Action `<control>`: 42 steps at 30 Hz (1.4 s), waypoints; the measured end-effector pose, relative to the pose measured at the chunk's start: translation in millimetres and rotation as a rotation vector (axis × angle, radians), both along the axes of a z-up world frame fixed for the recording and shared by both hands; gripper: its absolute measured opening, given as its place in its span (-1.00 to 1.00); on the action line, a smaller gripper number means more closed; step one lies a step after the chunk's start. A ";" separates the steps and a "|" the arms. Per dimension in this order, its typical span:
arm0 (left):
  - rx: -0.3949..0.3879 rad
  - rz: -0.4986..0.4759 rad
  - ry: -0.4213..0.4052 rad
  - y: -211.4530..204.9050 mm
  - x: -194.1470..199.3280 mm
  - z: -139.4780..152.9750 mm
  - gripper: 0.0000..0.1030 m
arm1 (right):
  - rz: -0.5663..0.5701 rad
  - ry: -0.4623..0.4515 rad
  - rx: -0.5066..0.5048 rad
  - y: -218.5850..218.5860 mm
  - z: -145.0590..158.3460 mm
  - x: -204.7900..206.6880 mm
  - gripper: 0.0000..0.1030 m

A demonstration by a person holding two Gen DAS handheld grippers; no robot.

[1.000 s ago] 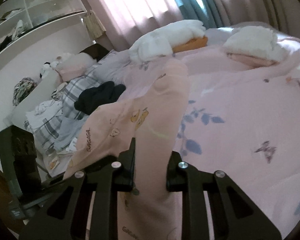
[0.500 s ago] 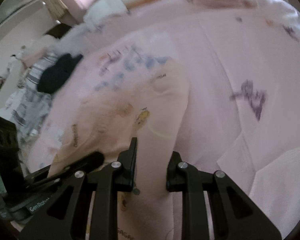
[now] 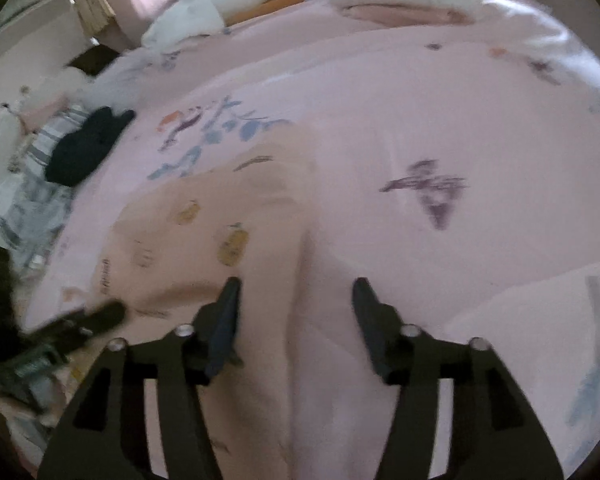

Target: Fold small clothes

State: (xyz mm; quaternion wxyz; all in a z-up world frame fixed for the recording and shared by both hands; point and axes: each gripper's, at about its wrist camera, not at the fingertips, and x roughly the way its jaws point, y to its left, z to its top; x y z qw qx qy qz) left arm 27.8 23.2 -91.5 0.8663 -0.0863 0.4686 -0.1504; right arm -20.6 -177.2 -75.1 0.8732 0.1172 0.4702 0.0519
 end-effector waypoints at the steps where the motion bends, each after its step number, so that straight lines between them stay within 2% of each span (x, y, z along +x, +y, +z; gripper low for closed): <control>1: 0.020 0.001 -0.019 -0.7 -6.1 9.3 0.40 | -0.006 0.007 -0.012 -0.4 5.8 -3.8 0.12; 4: 0.094 0.000 -0.120 -5.6 -24.1 37.7 0.58 | -0.030 0.019 -0.101 2.9 26.2 -14.8 0.13; 5: 0.096 0.000 -0.141 -6.2 -26.5 43.4 0.68 | -0.039 0.016 -0.131 3.5 33.7 -19.5 0.13; 7: 0.066 -0.012 -0.189 -5.3 -37.4 58.5 0.87 | -0.043 0.000 -0.161 5.1 45.6 -26.5 0.26; 8: 0.046 -0.016 -0.206 -4.9 -42.3 65.0 0.97 | -0.041 -0.010 -0.178 6.9 51.6 -30.4 0.41; 9: 0.033 -0.016 -0.217 -5.0 -46.8 69.9 0.98 | -0.041 -0.019 -0.189 7.9 55.9 -33.9 0.52; 12: 0.008 -0.035 -0.207 -10.2 -53.0 76.4 0.98 | -0.042 -0.031 -0.203 10.0 65.4 -45.3 0.65; 15: 0.005 -0.068 -0.169 -19.9 -55.1 72.9 0.98 | -0.045 -0.015 -0.202 9.5 65.3 -52.0 0.66; 18: 0.042 -0.085 -0.130 -30.0 -61.5 65.1 0.98 | -0.056 0.010 -0.187 11.0 60.1 -55.4 0.66; 26: 0.107 -0.100 -0.115 -40.8 -66.8 51.7 0.98 | -0.104 0.088 -0.130 0.7 35.0 -57.0 0.66; 42: 0.118 -0.084 -0.096 -47.7 -47.2 40.1 0.98 | -0.087 0.118 -0.115 5.3 22.1 -39.0 0.66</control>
